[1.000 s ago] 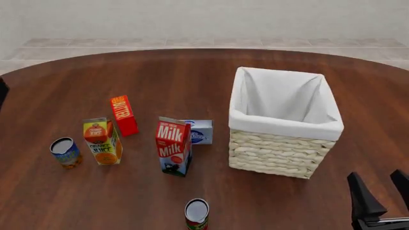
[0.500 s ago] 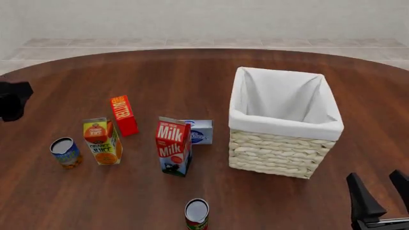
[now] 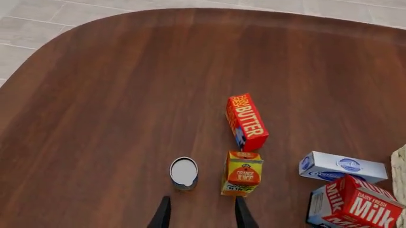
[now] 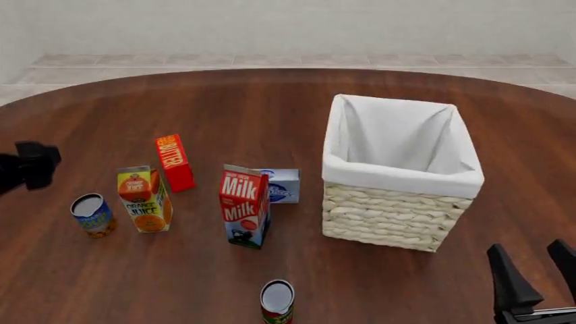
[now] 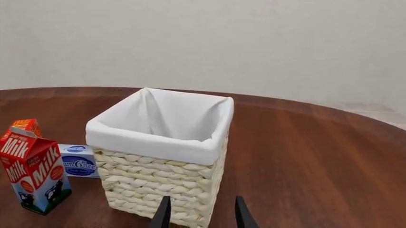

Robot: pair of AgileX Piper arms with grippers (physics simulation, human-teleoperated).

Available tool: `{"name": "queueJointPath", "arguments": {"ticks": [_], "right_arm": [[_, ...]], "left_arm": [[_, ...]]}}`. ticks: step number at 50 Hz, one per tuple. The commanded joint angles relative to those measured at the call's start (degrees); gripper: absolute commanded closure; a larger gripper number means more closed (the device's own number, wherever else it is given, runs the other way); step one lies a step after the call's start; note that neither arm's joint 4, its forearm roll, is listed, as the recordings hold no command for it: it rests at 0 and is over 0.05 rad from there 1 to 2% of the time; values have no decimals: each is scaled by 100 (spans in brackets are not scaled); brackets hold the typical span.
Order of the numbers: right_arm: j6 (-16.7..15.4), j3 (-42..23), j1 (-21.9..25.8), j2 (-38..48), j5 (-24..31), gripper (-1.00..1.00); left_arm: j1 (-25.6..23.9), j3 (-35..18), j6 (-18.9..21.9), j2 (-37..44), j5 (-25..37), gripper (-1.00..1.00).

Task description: Pick up the alphabet soup and the tomato sauce, and put them in the basket.

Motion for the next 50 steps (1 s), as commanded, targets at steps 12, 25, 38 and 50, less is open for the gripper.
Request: {"name": "queueJointPath", "arguments": {"ticks": [12,25,38,50], "right_arm": [[11,0,13,1,2,-100],[-11,0,6,-6,12,-100],[-5,0,46,-13,18,-100],[-10,1,61,-17,27,-100]], "left_arm": [[233,618,73,480,-558,-100],[283,822,113,833,-971,-100],[505,963,265,1142,-1432,-100],[472,1041,379,1461,-1728,-100]]}}
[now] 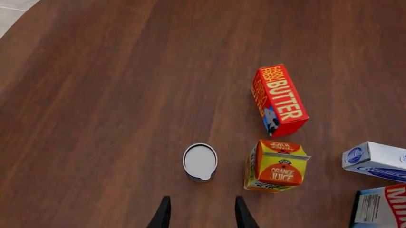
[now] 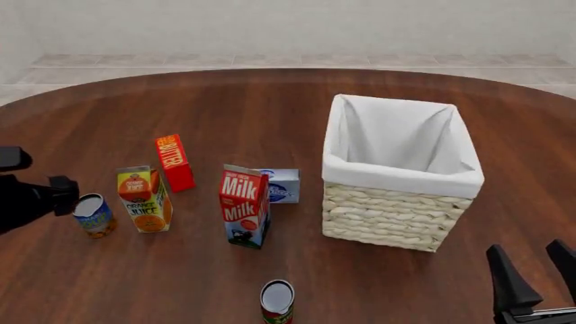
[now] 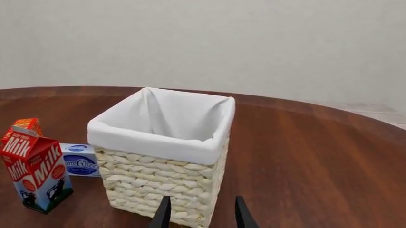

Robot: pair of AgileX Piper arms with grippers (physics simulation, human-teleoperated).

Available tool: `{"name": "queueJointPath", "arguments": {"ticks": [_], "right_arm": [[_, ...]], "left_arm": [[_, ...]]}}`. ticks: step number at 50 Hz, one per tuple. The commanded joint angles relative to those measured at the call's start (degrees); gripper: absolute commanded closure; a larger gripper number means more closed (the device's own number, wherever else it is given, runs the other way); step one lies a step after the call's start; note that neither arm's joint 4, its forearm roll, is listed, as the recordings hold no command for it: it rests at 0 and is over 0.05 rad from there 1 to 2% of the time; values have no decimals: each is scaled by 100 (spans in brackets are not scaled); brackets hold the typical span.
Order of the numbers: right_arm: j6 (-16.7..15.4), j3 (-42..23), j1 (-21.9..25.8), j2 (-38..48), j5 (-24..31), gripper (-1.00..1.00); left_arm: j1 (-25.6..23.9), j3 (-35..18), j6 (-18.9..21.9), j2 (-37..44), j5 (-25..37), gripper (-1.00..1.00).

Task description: Pick up the alphabet soup and the tomato sauce, and put them in the basket.

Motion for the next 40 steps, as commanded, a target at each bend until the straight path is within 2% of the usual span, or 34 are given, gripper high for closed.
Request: {"name": "queueJointPath", "arguments": {"ticks": [1,40], "right_arm": [[-4,1,32,-7,9,-100],[-9,3,54,-11,15,-100]], "left_arm": [[34,66,103,297,-300,-100],[34,-16,305,1358,-1017,-100]]}}
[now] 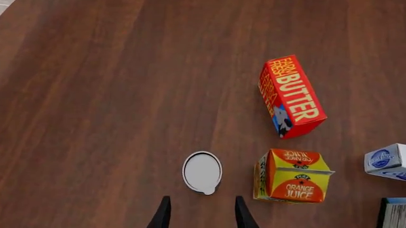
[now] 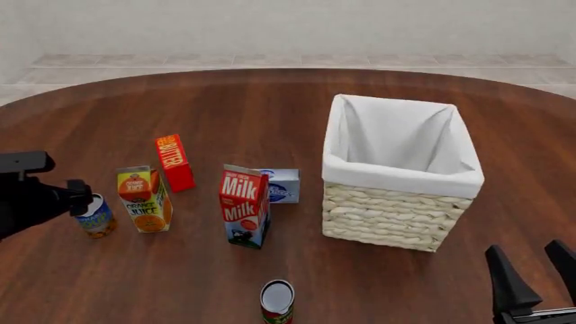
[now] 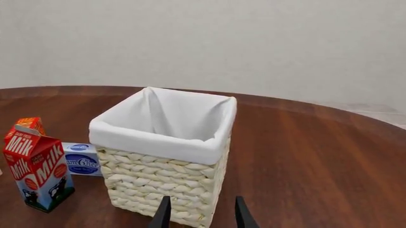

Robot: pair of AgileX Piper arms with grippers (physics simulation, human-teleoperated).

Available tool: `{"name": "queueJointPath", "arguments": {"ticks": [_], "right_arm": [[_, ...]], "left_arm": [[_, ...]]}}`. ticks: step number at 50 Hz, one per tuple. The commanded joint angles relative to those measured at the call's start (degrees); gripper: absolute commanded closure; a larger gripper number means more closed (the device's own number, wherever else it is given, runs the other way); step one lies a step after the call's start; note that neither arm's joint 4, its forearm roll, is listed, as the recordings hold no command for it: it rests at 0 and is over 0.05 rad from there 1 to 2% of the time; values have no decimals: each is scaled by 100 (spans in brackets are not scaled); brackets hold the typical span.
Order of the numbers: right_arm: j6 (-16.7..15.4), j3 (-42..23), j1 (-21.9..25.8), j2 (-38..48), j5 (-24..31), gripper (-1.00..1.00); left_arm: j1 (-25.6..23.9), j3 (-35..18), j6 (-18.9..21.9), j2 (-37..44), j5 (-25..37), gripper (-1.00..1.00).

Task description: Pick up the alphabet soup and the tomato sauce, and put them in the basket.

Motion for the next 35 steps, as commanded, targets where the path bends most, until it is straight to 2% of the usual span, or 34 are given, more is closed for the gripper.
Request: {"name": "queueJointPath", "arguments": {"ticks": [1,35], "right_arm": [[-8,0,13,0,2,-100],[1,-2,-26,0,-9,-100]], "left_arm": [[7,18,54,287,-235,-100],[118,97,250,957,-751,-100]]}}
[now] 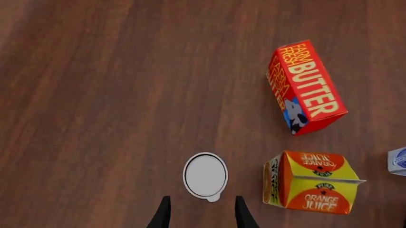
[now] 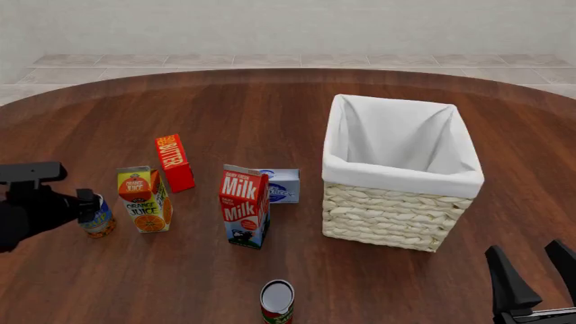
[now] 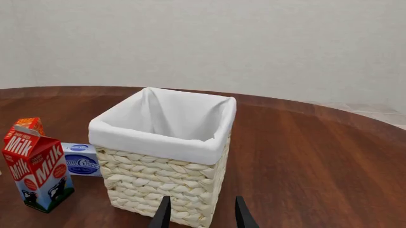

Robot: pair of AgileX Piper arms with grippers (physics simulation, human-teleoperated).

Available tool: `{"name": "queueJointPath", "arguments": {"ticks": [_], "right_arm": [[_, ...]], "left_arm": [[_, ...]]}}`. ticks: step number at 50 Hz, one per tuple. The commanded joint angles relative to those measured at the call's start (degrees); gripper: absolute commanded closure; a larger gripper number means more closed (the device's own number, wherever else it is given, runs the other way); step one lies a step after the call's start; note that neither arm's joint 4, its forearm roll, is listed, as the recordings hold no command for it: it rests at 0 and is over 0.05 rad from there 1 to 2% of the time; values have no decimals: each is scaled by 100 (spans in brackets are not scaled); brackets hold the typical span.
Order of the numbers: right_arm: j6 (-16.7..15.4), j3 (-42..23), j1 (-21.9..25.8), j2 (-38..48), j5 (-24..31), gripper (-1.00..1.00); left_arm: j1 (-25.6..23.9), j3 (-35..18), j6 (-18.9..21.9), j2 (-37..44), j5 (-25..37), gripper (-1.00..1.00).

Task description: Pick up the alphabet soup and the tomato sauce, and put them in the basket.

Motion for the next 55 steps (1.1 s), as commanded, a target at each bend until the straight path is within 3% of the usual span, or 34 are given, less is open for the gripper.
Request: {"name": "queueJointPath", "arguments": {"ticks": [1,55], "right_arm": [[5,-1,-13,0,-5,-100],[-23,1,21,0,-4,-100]], "left_arm": [[37,-2,64,217,-151,-100],[19,-181,158,870,-576,-100]]}}
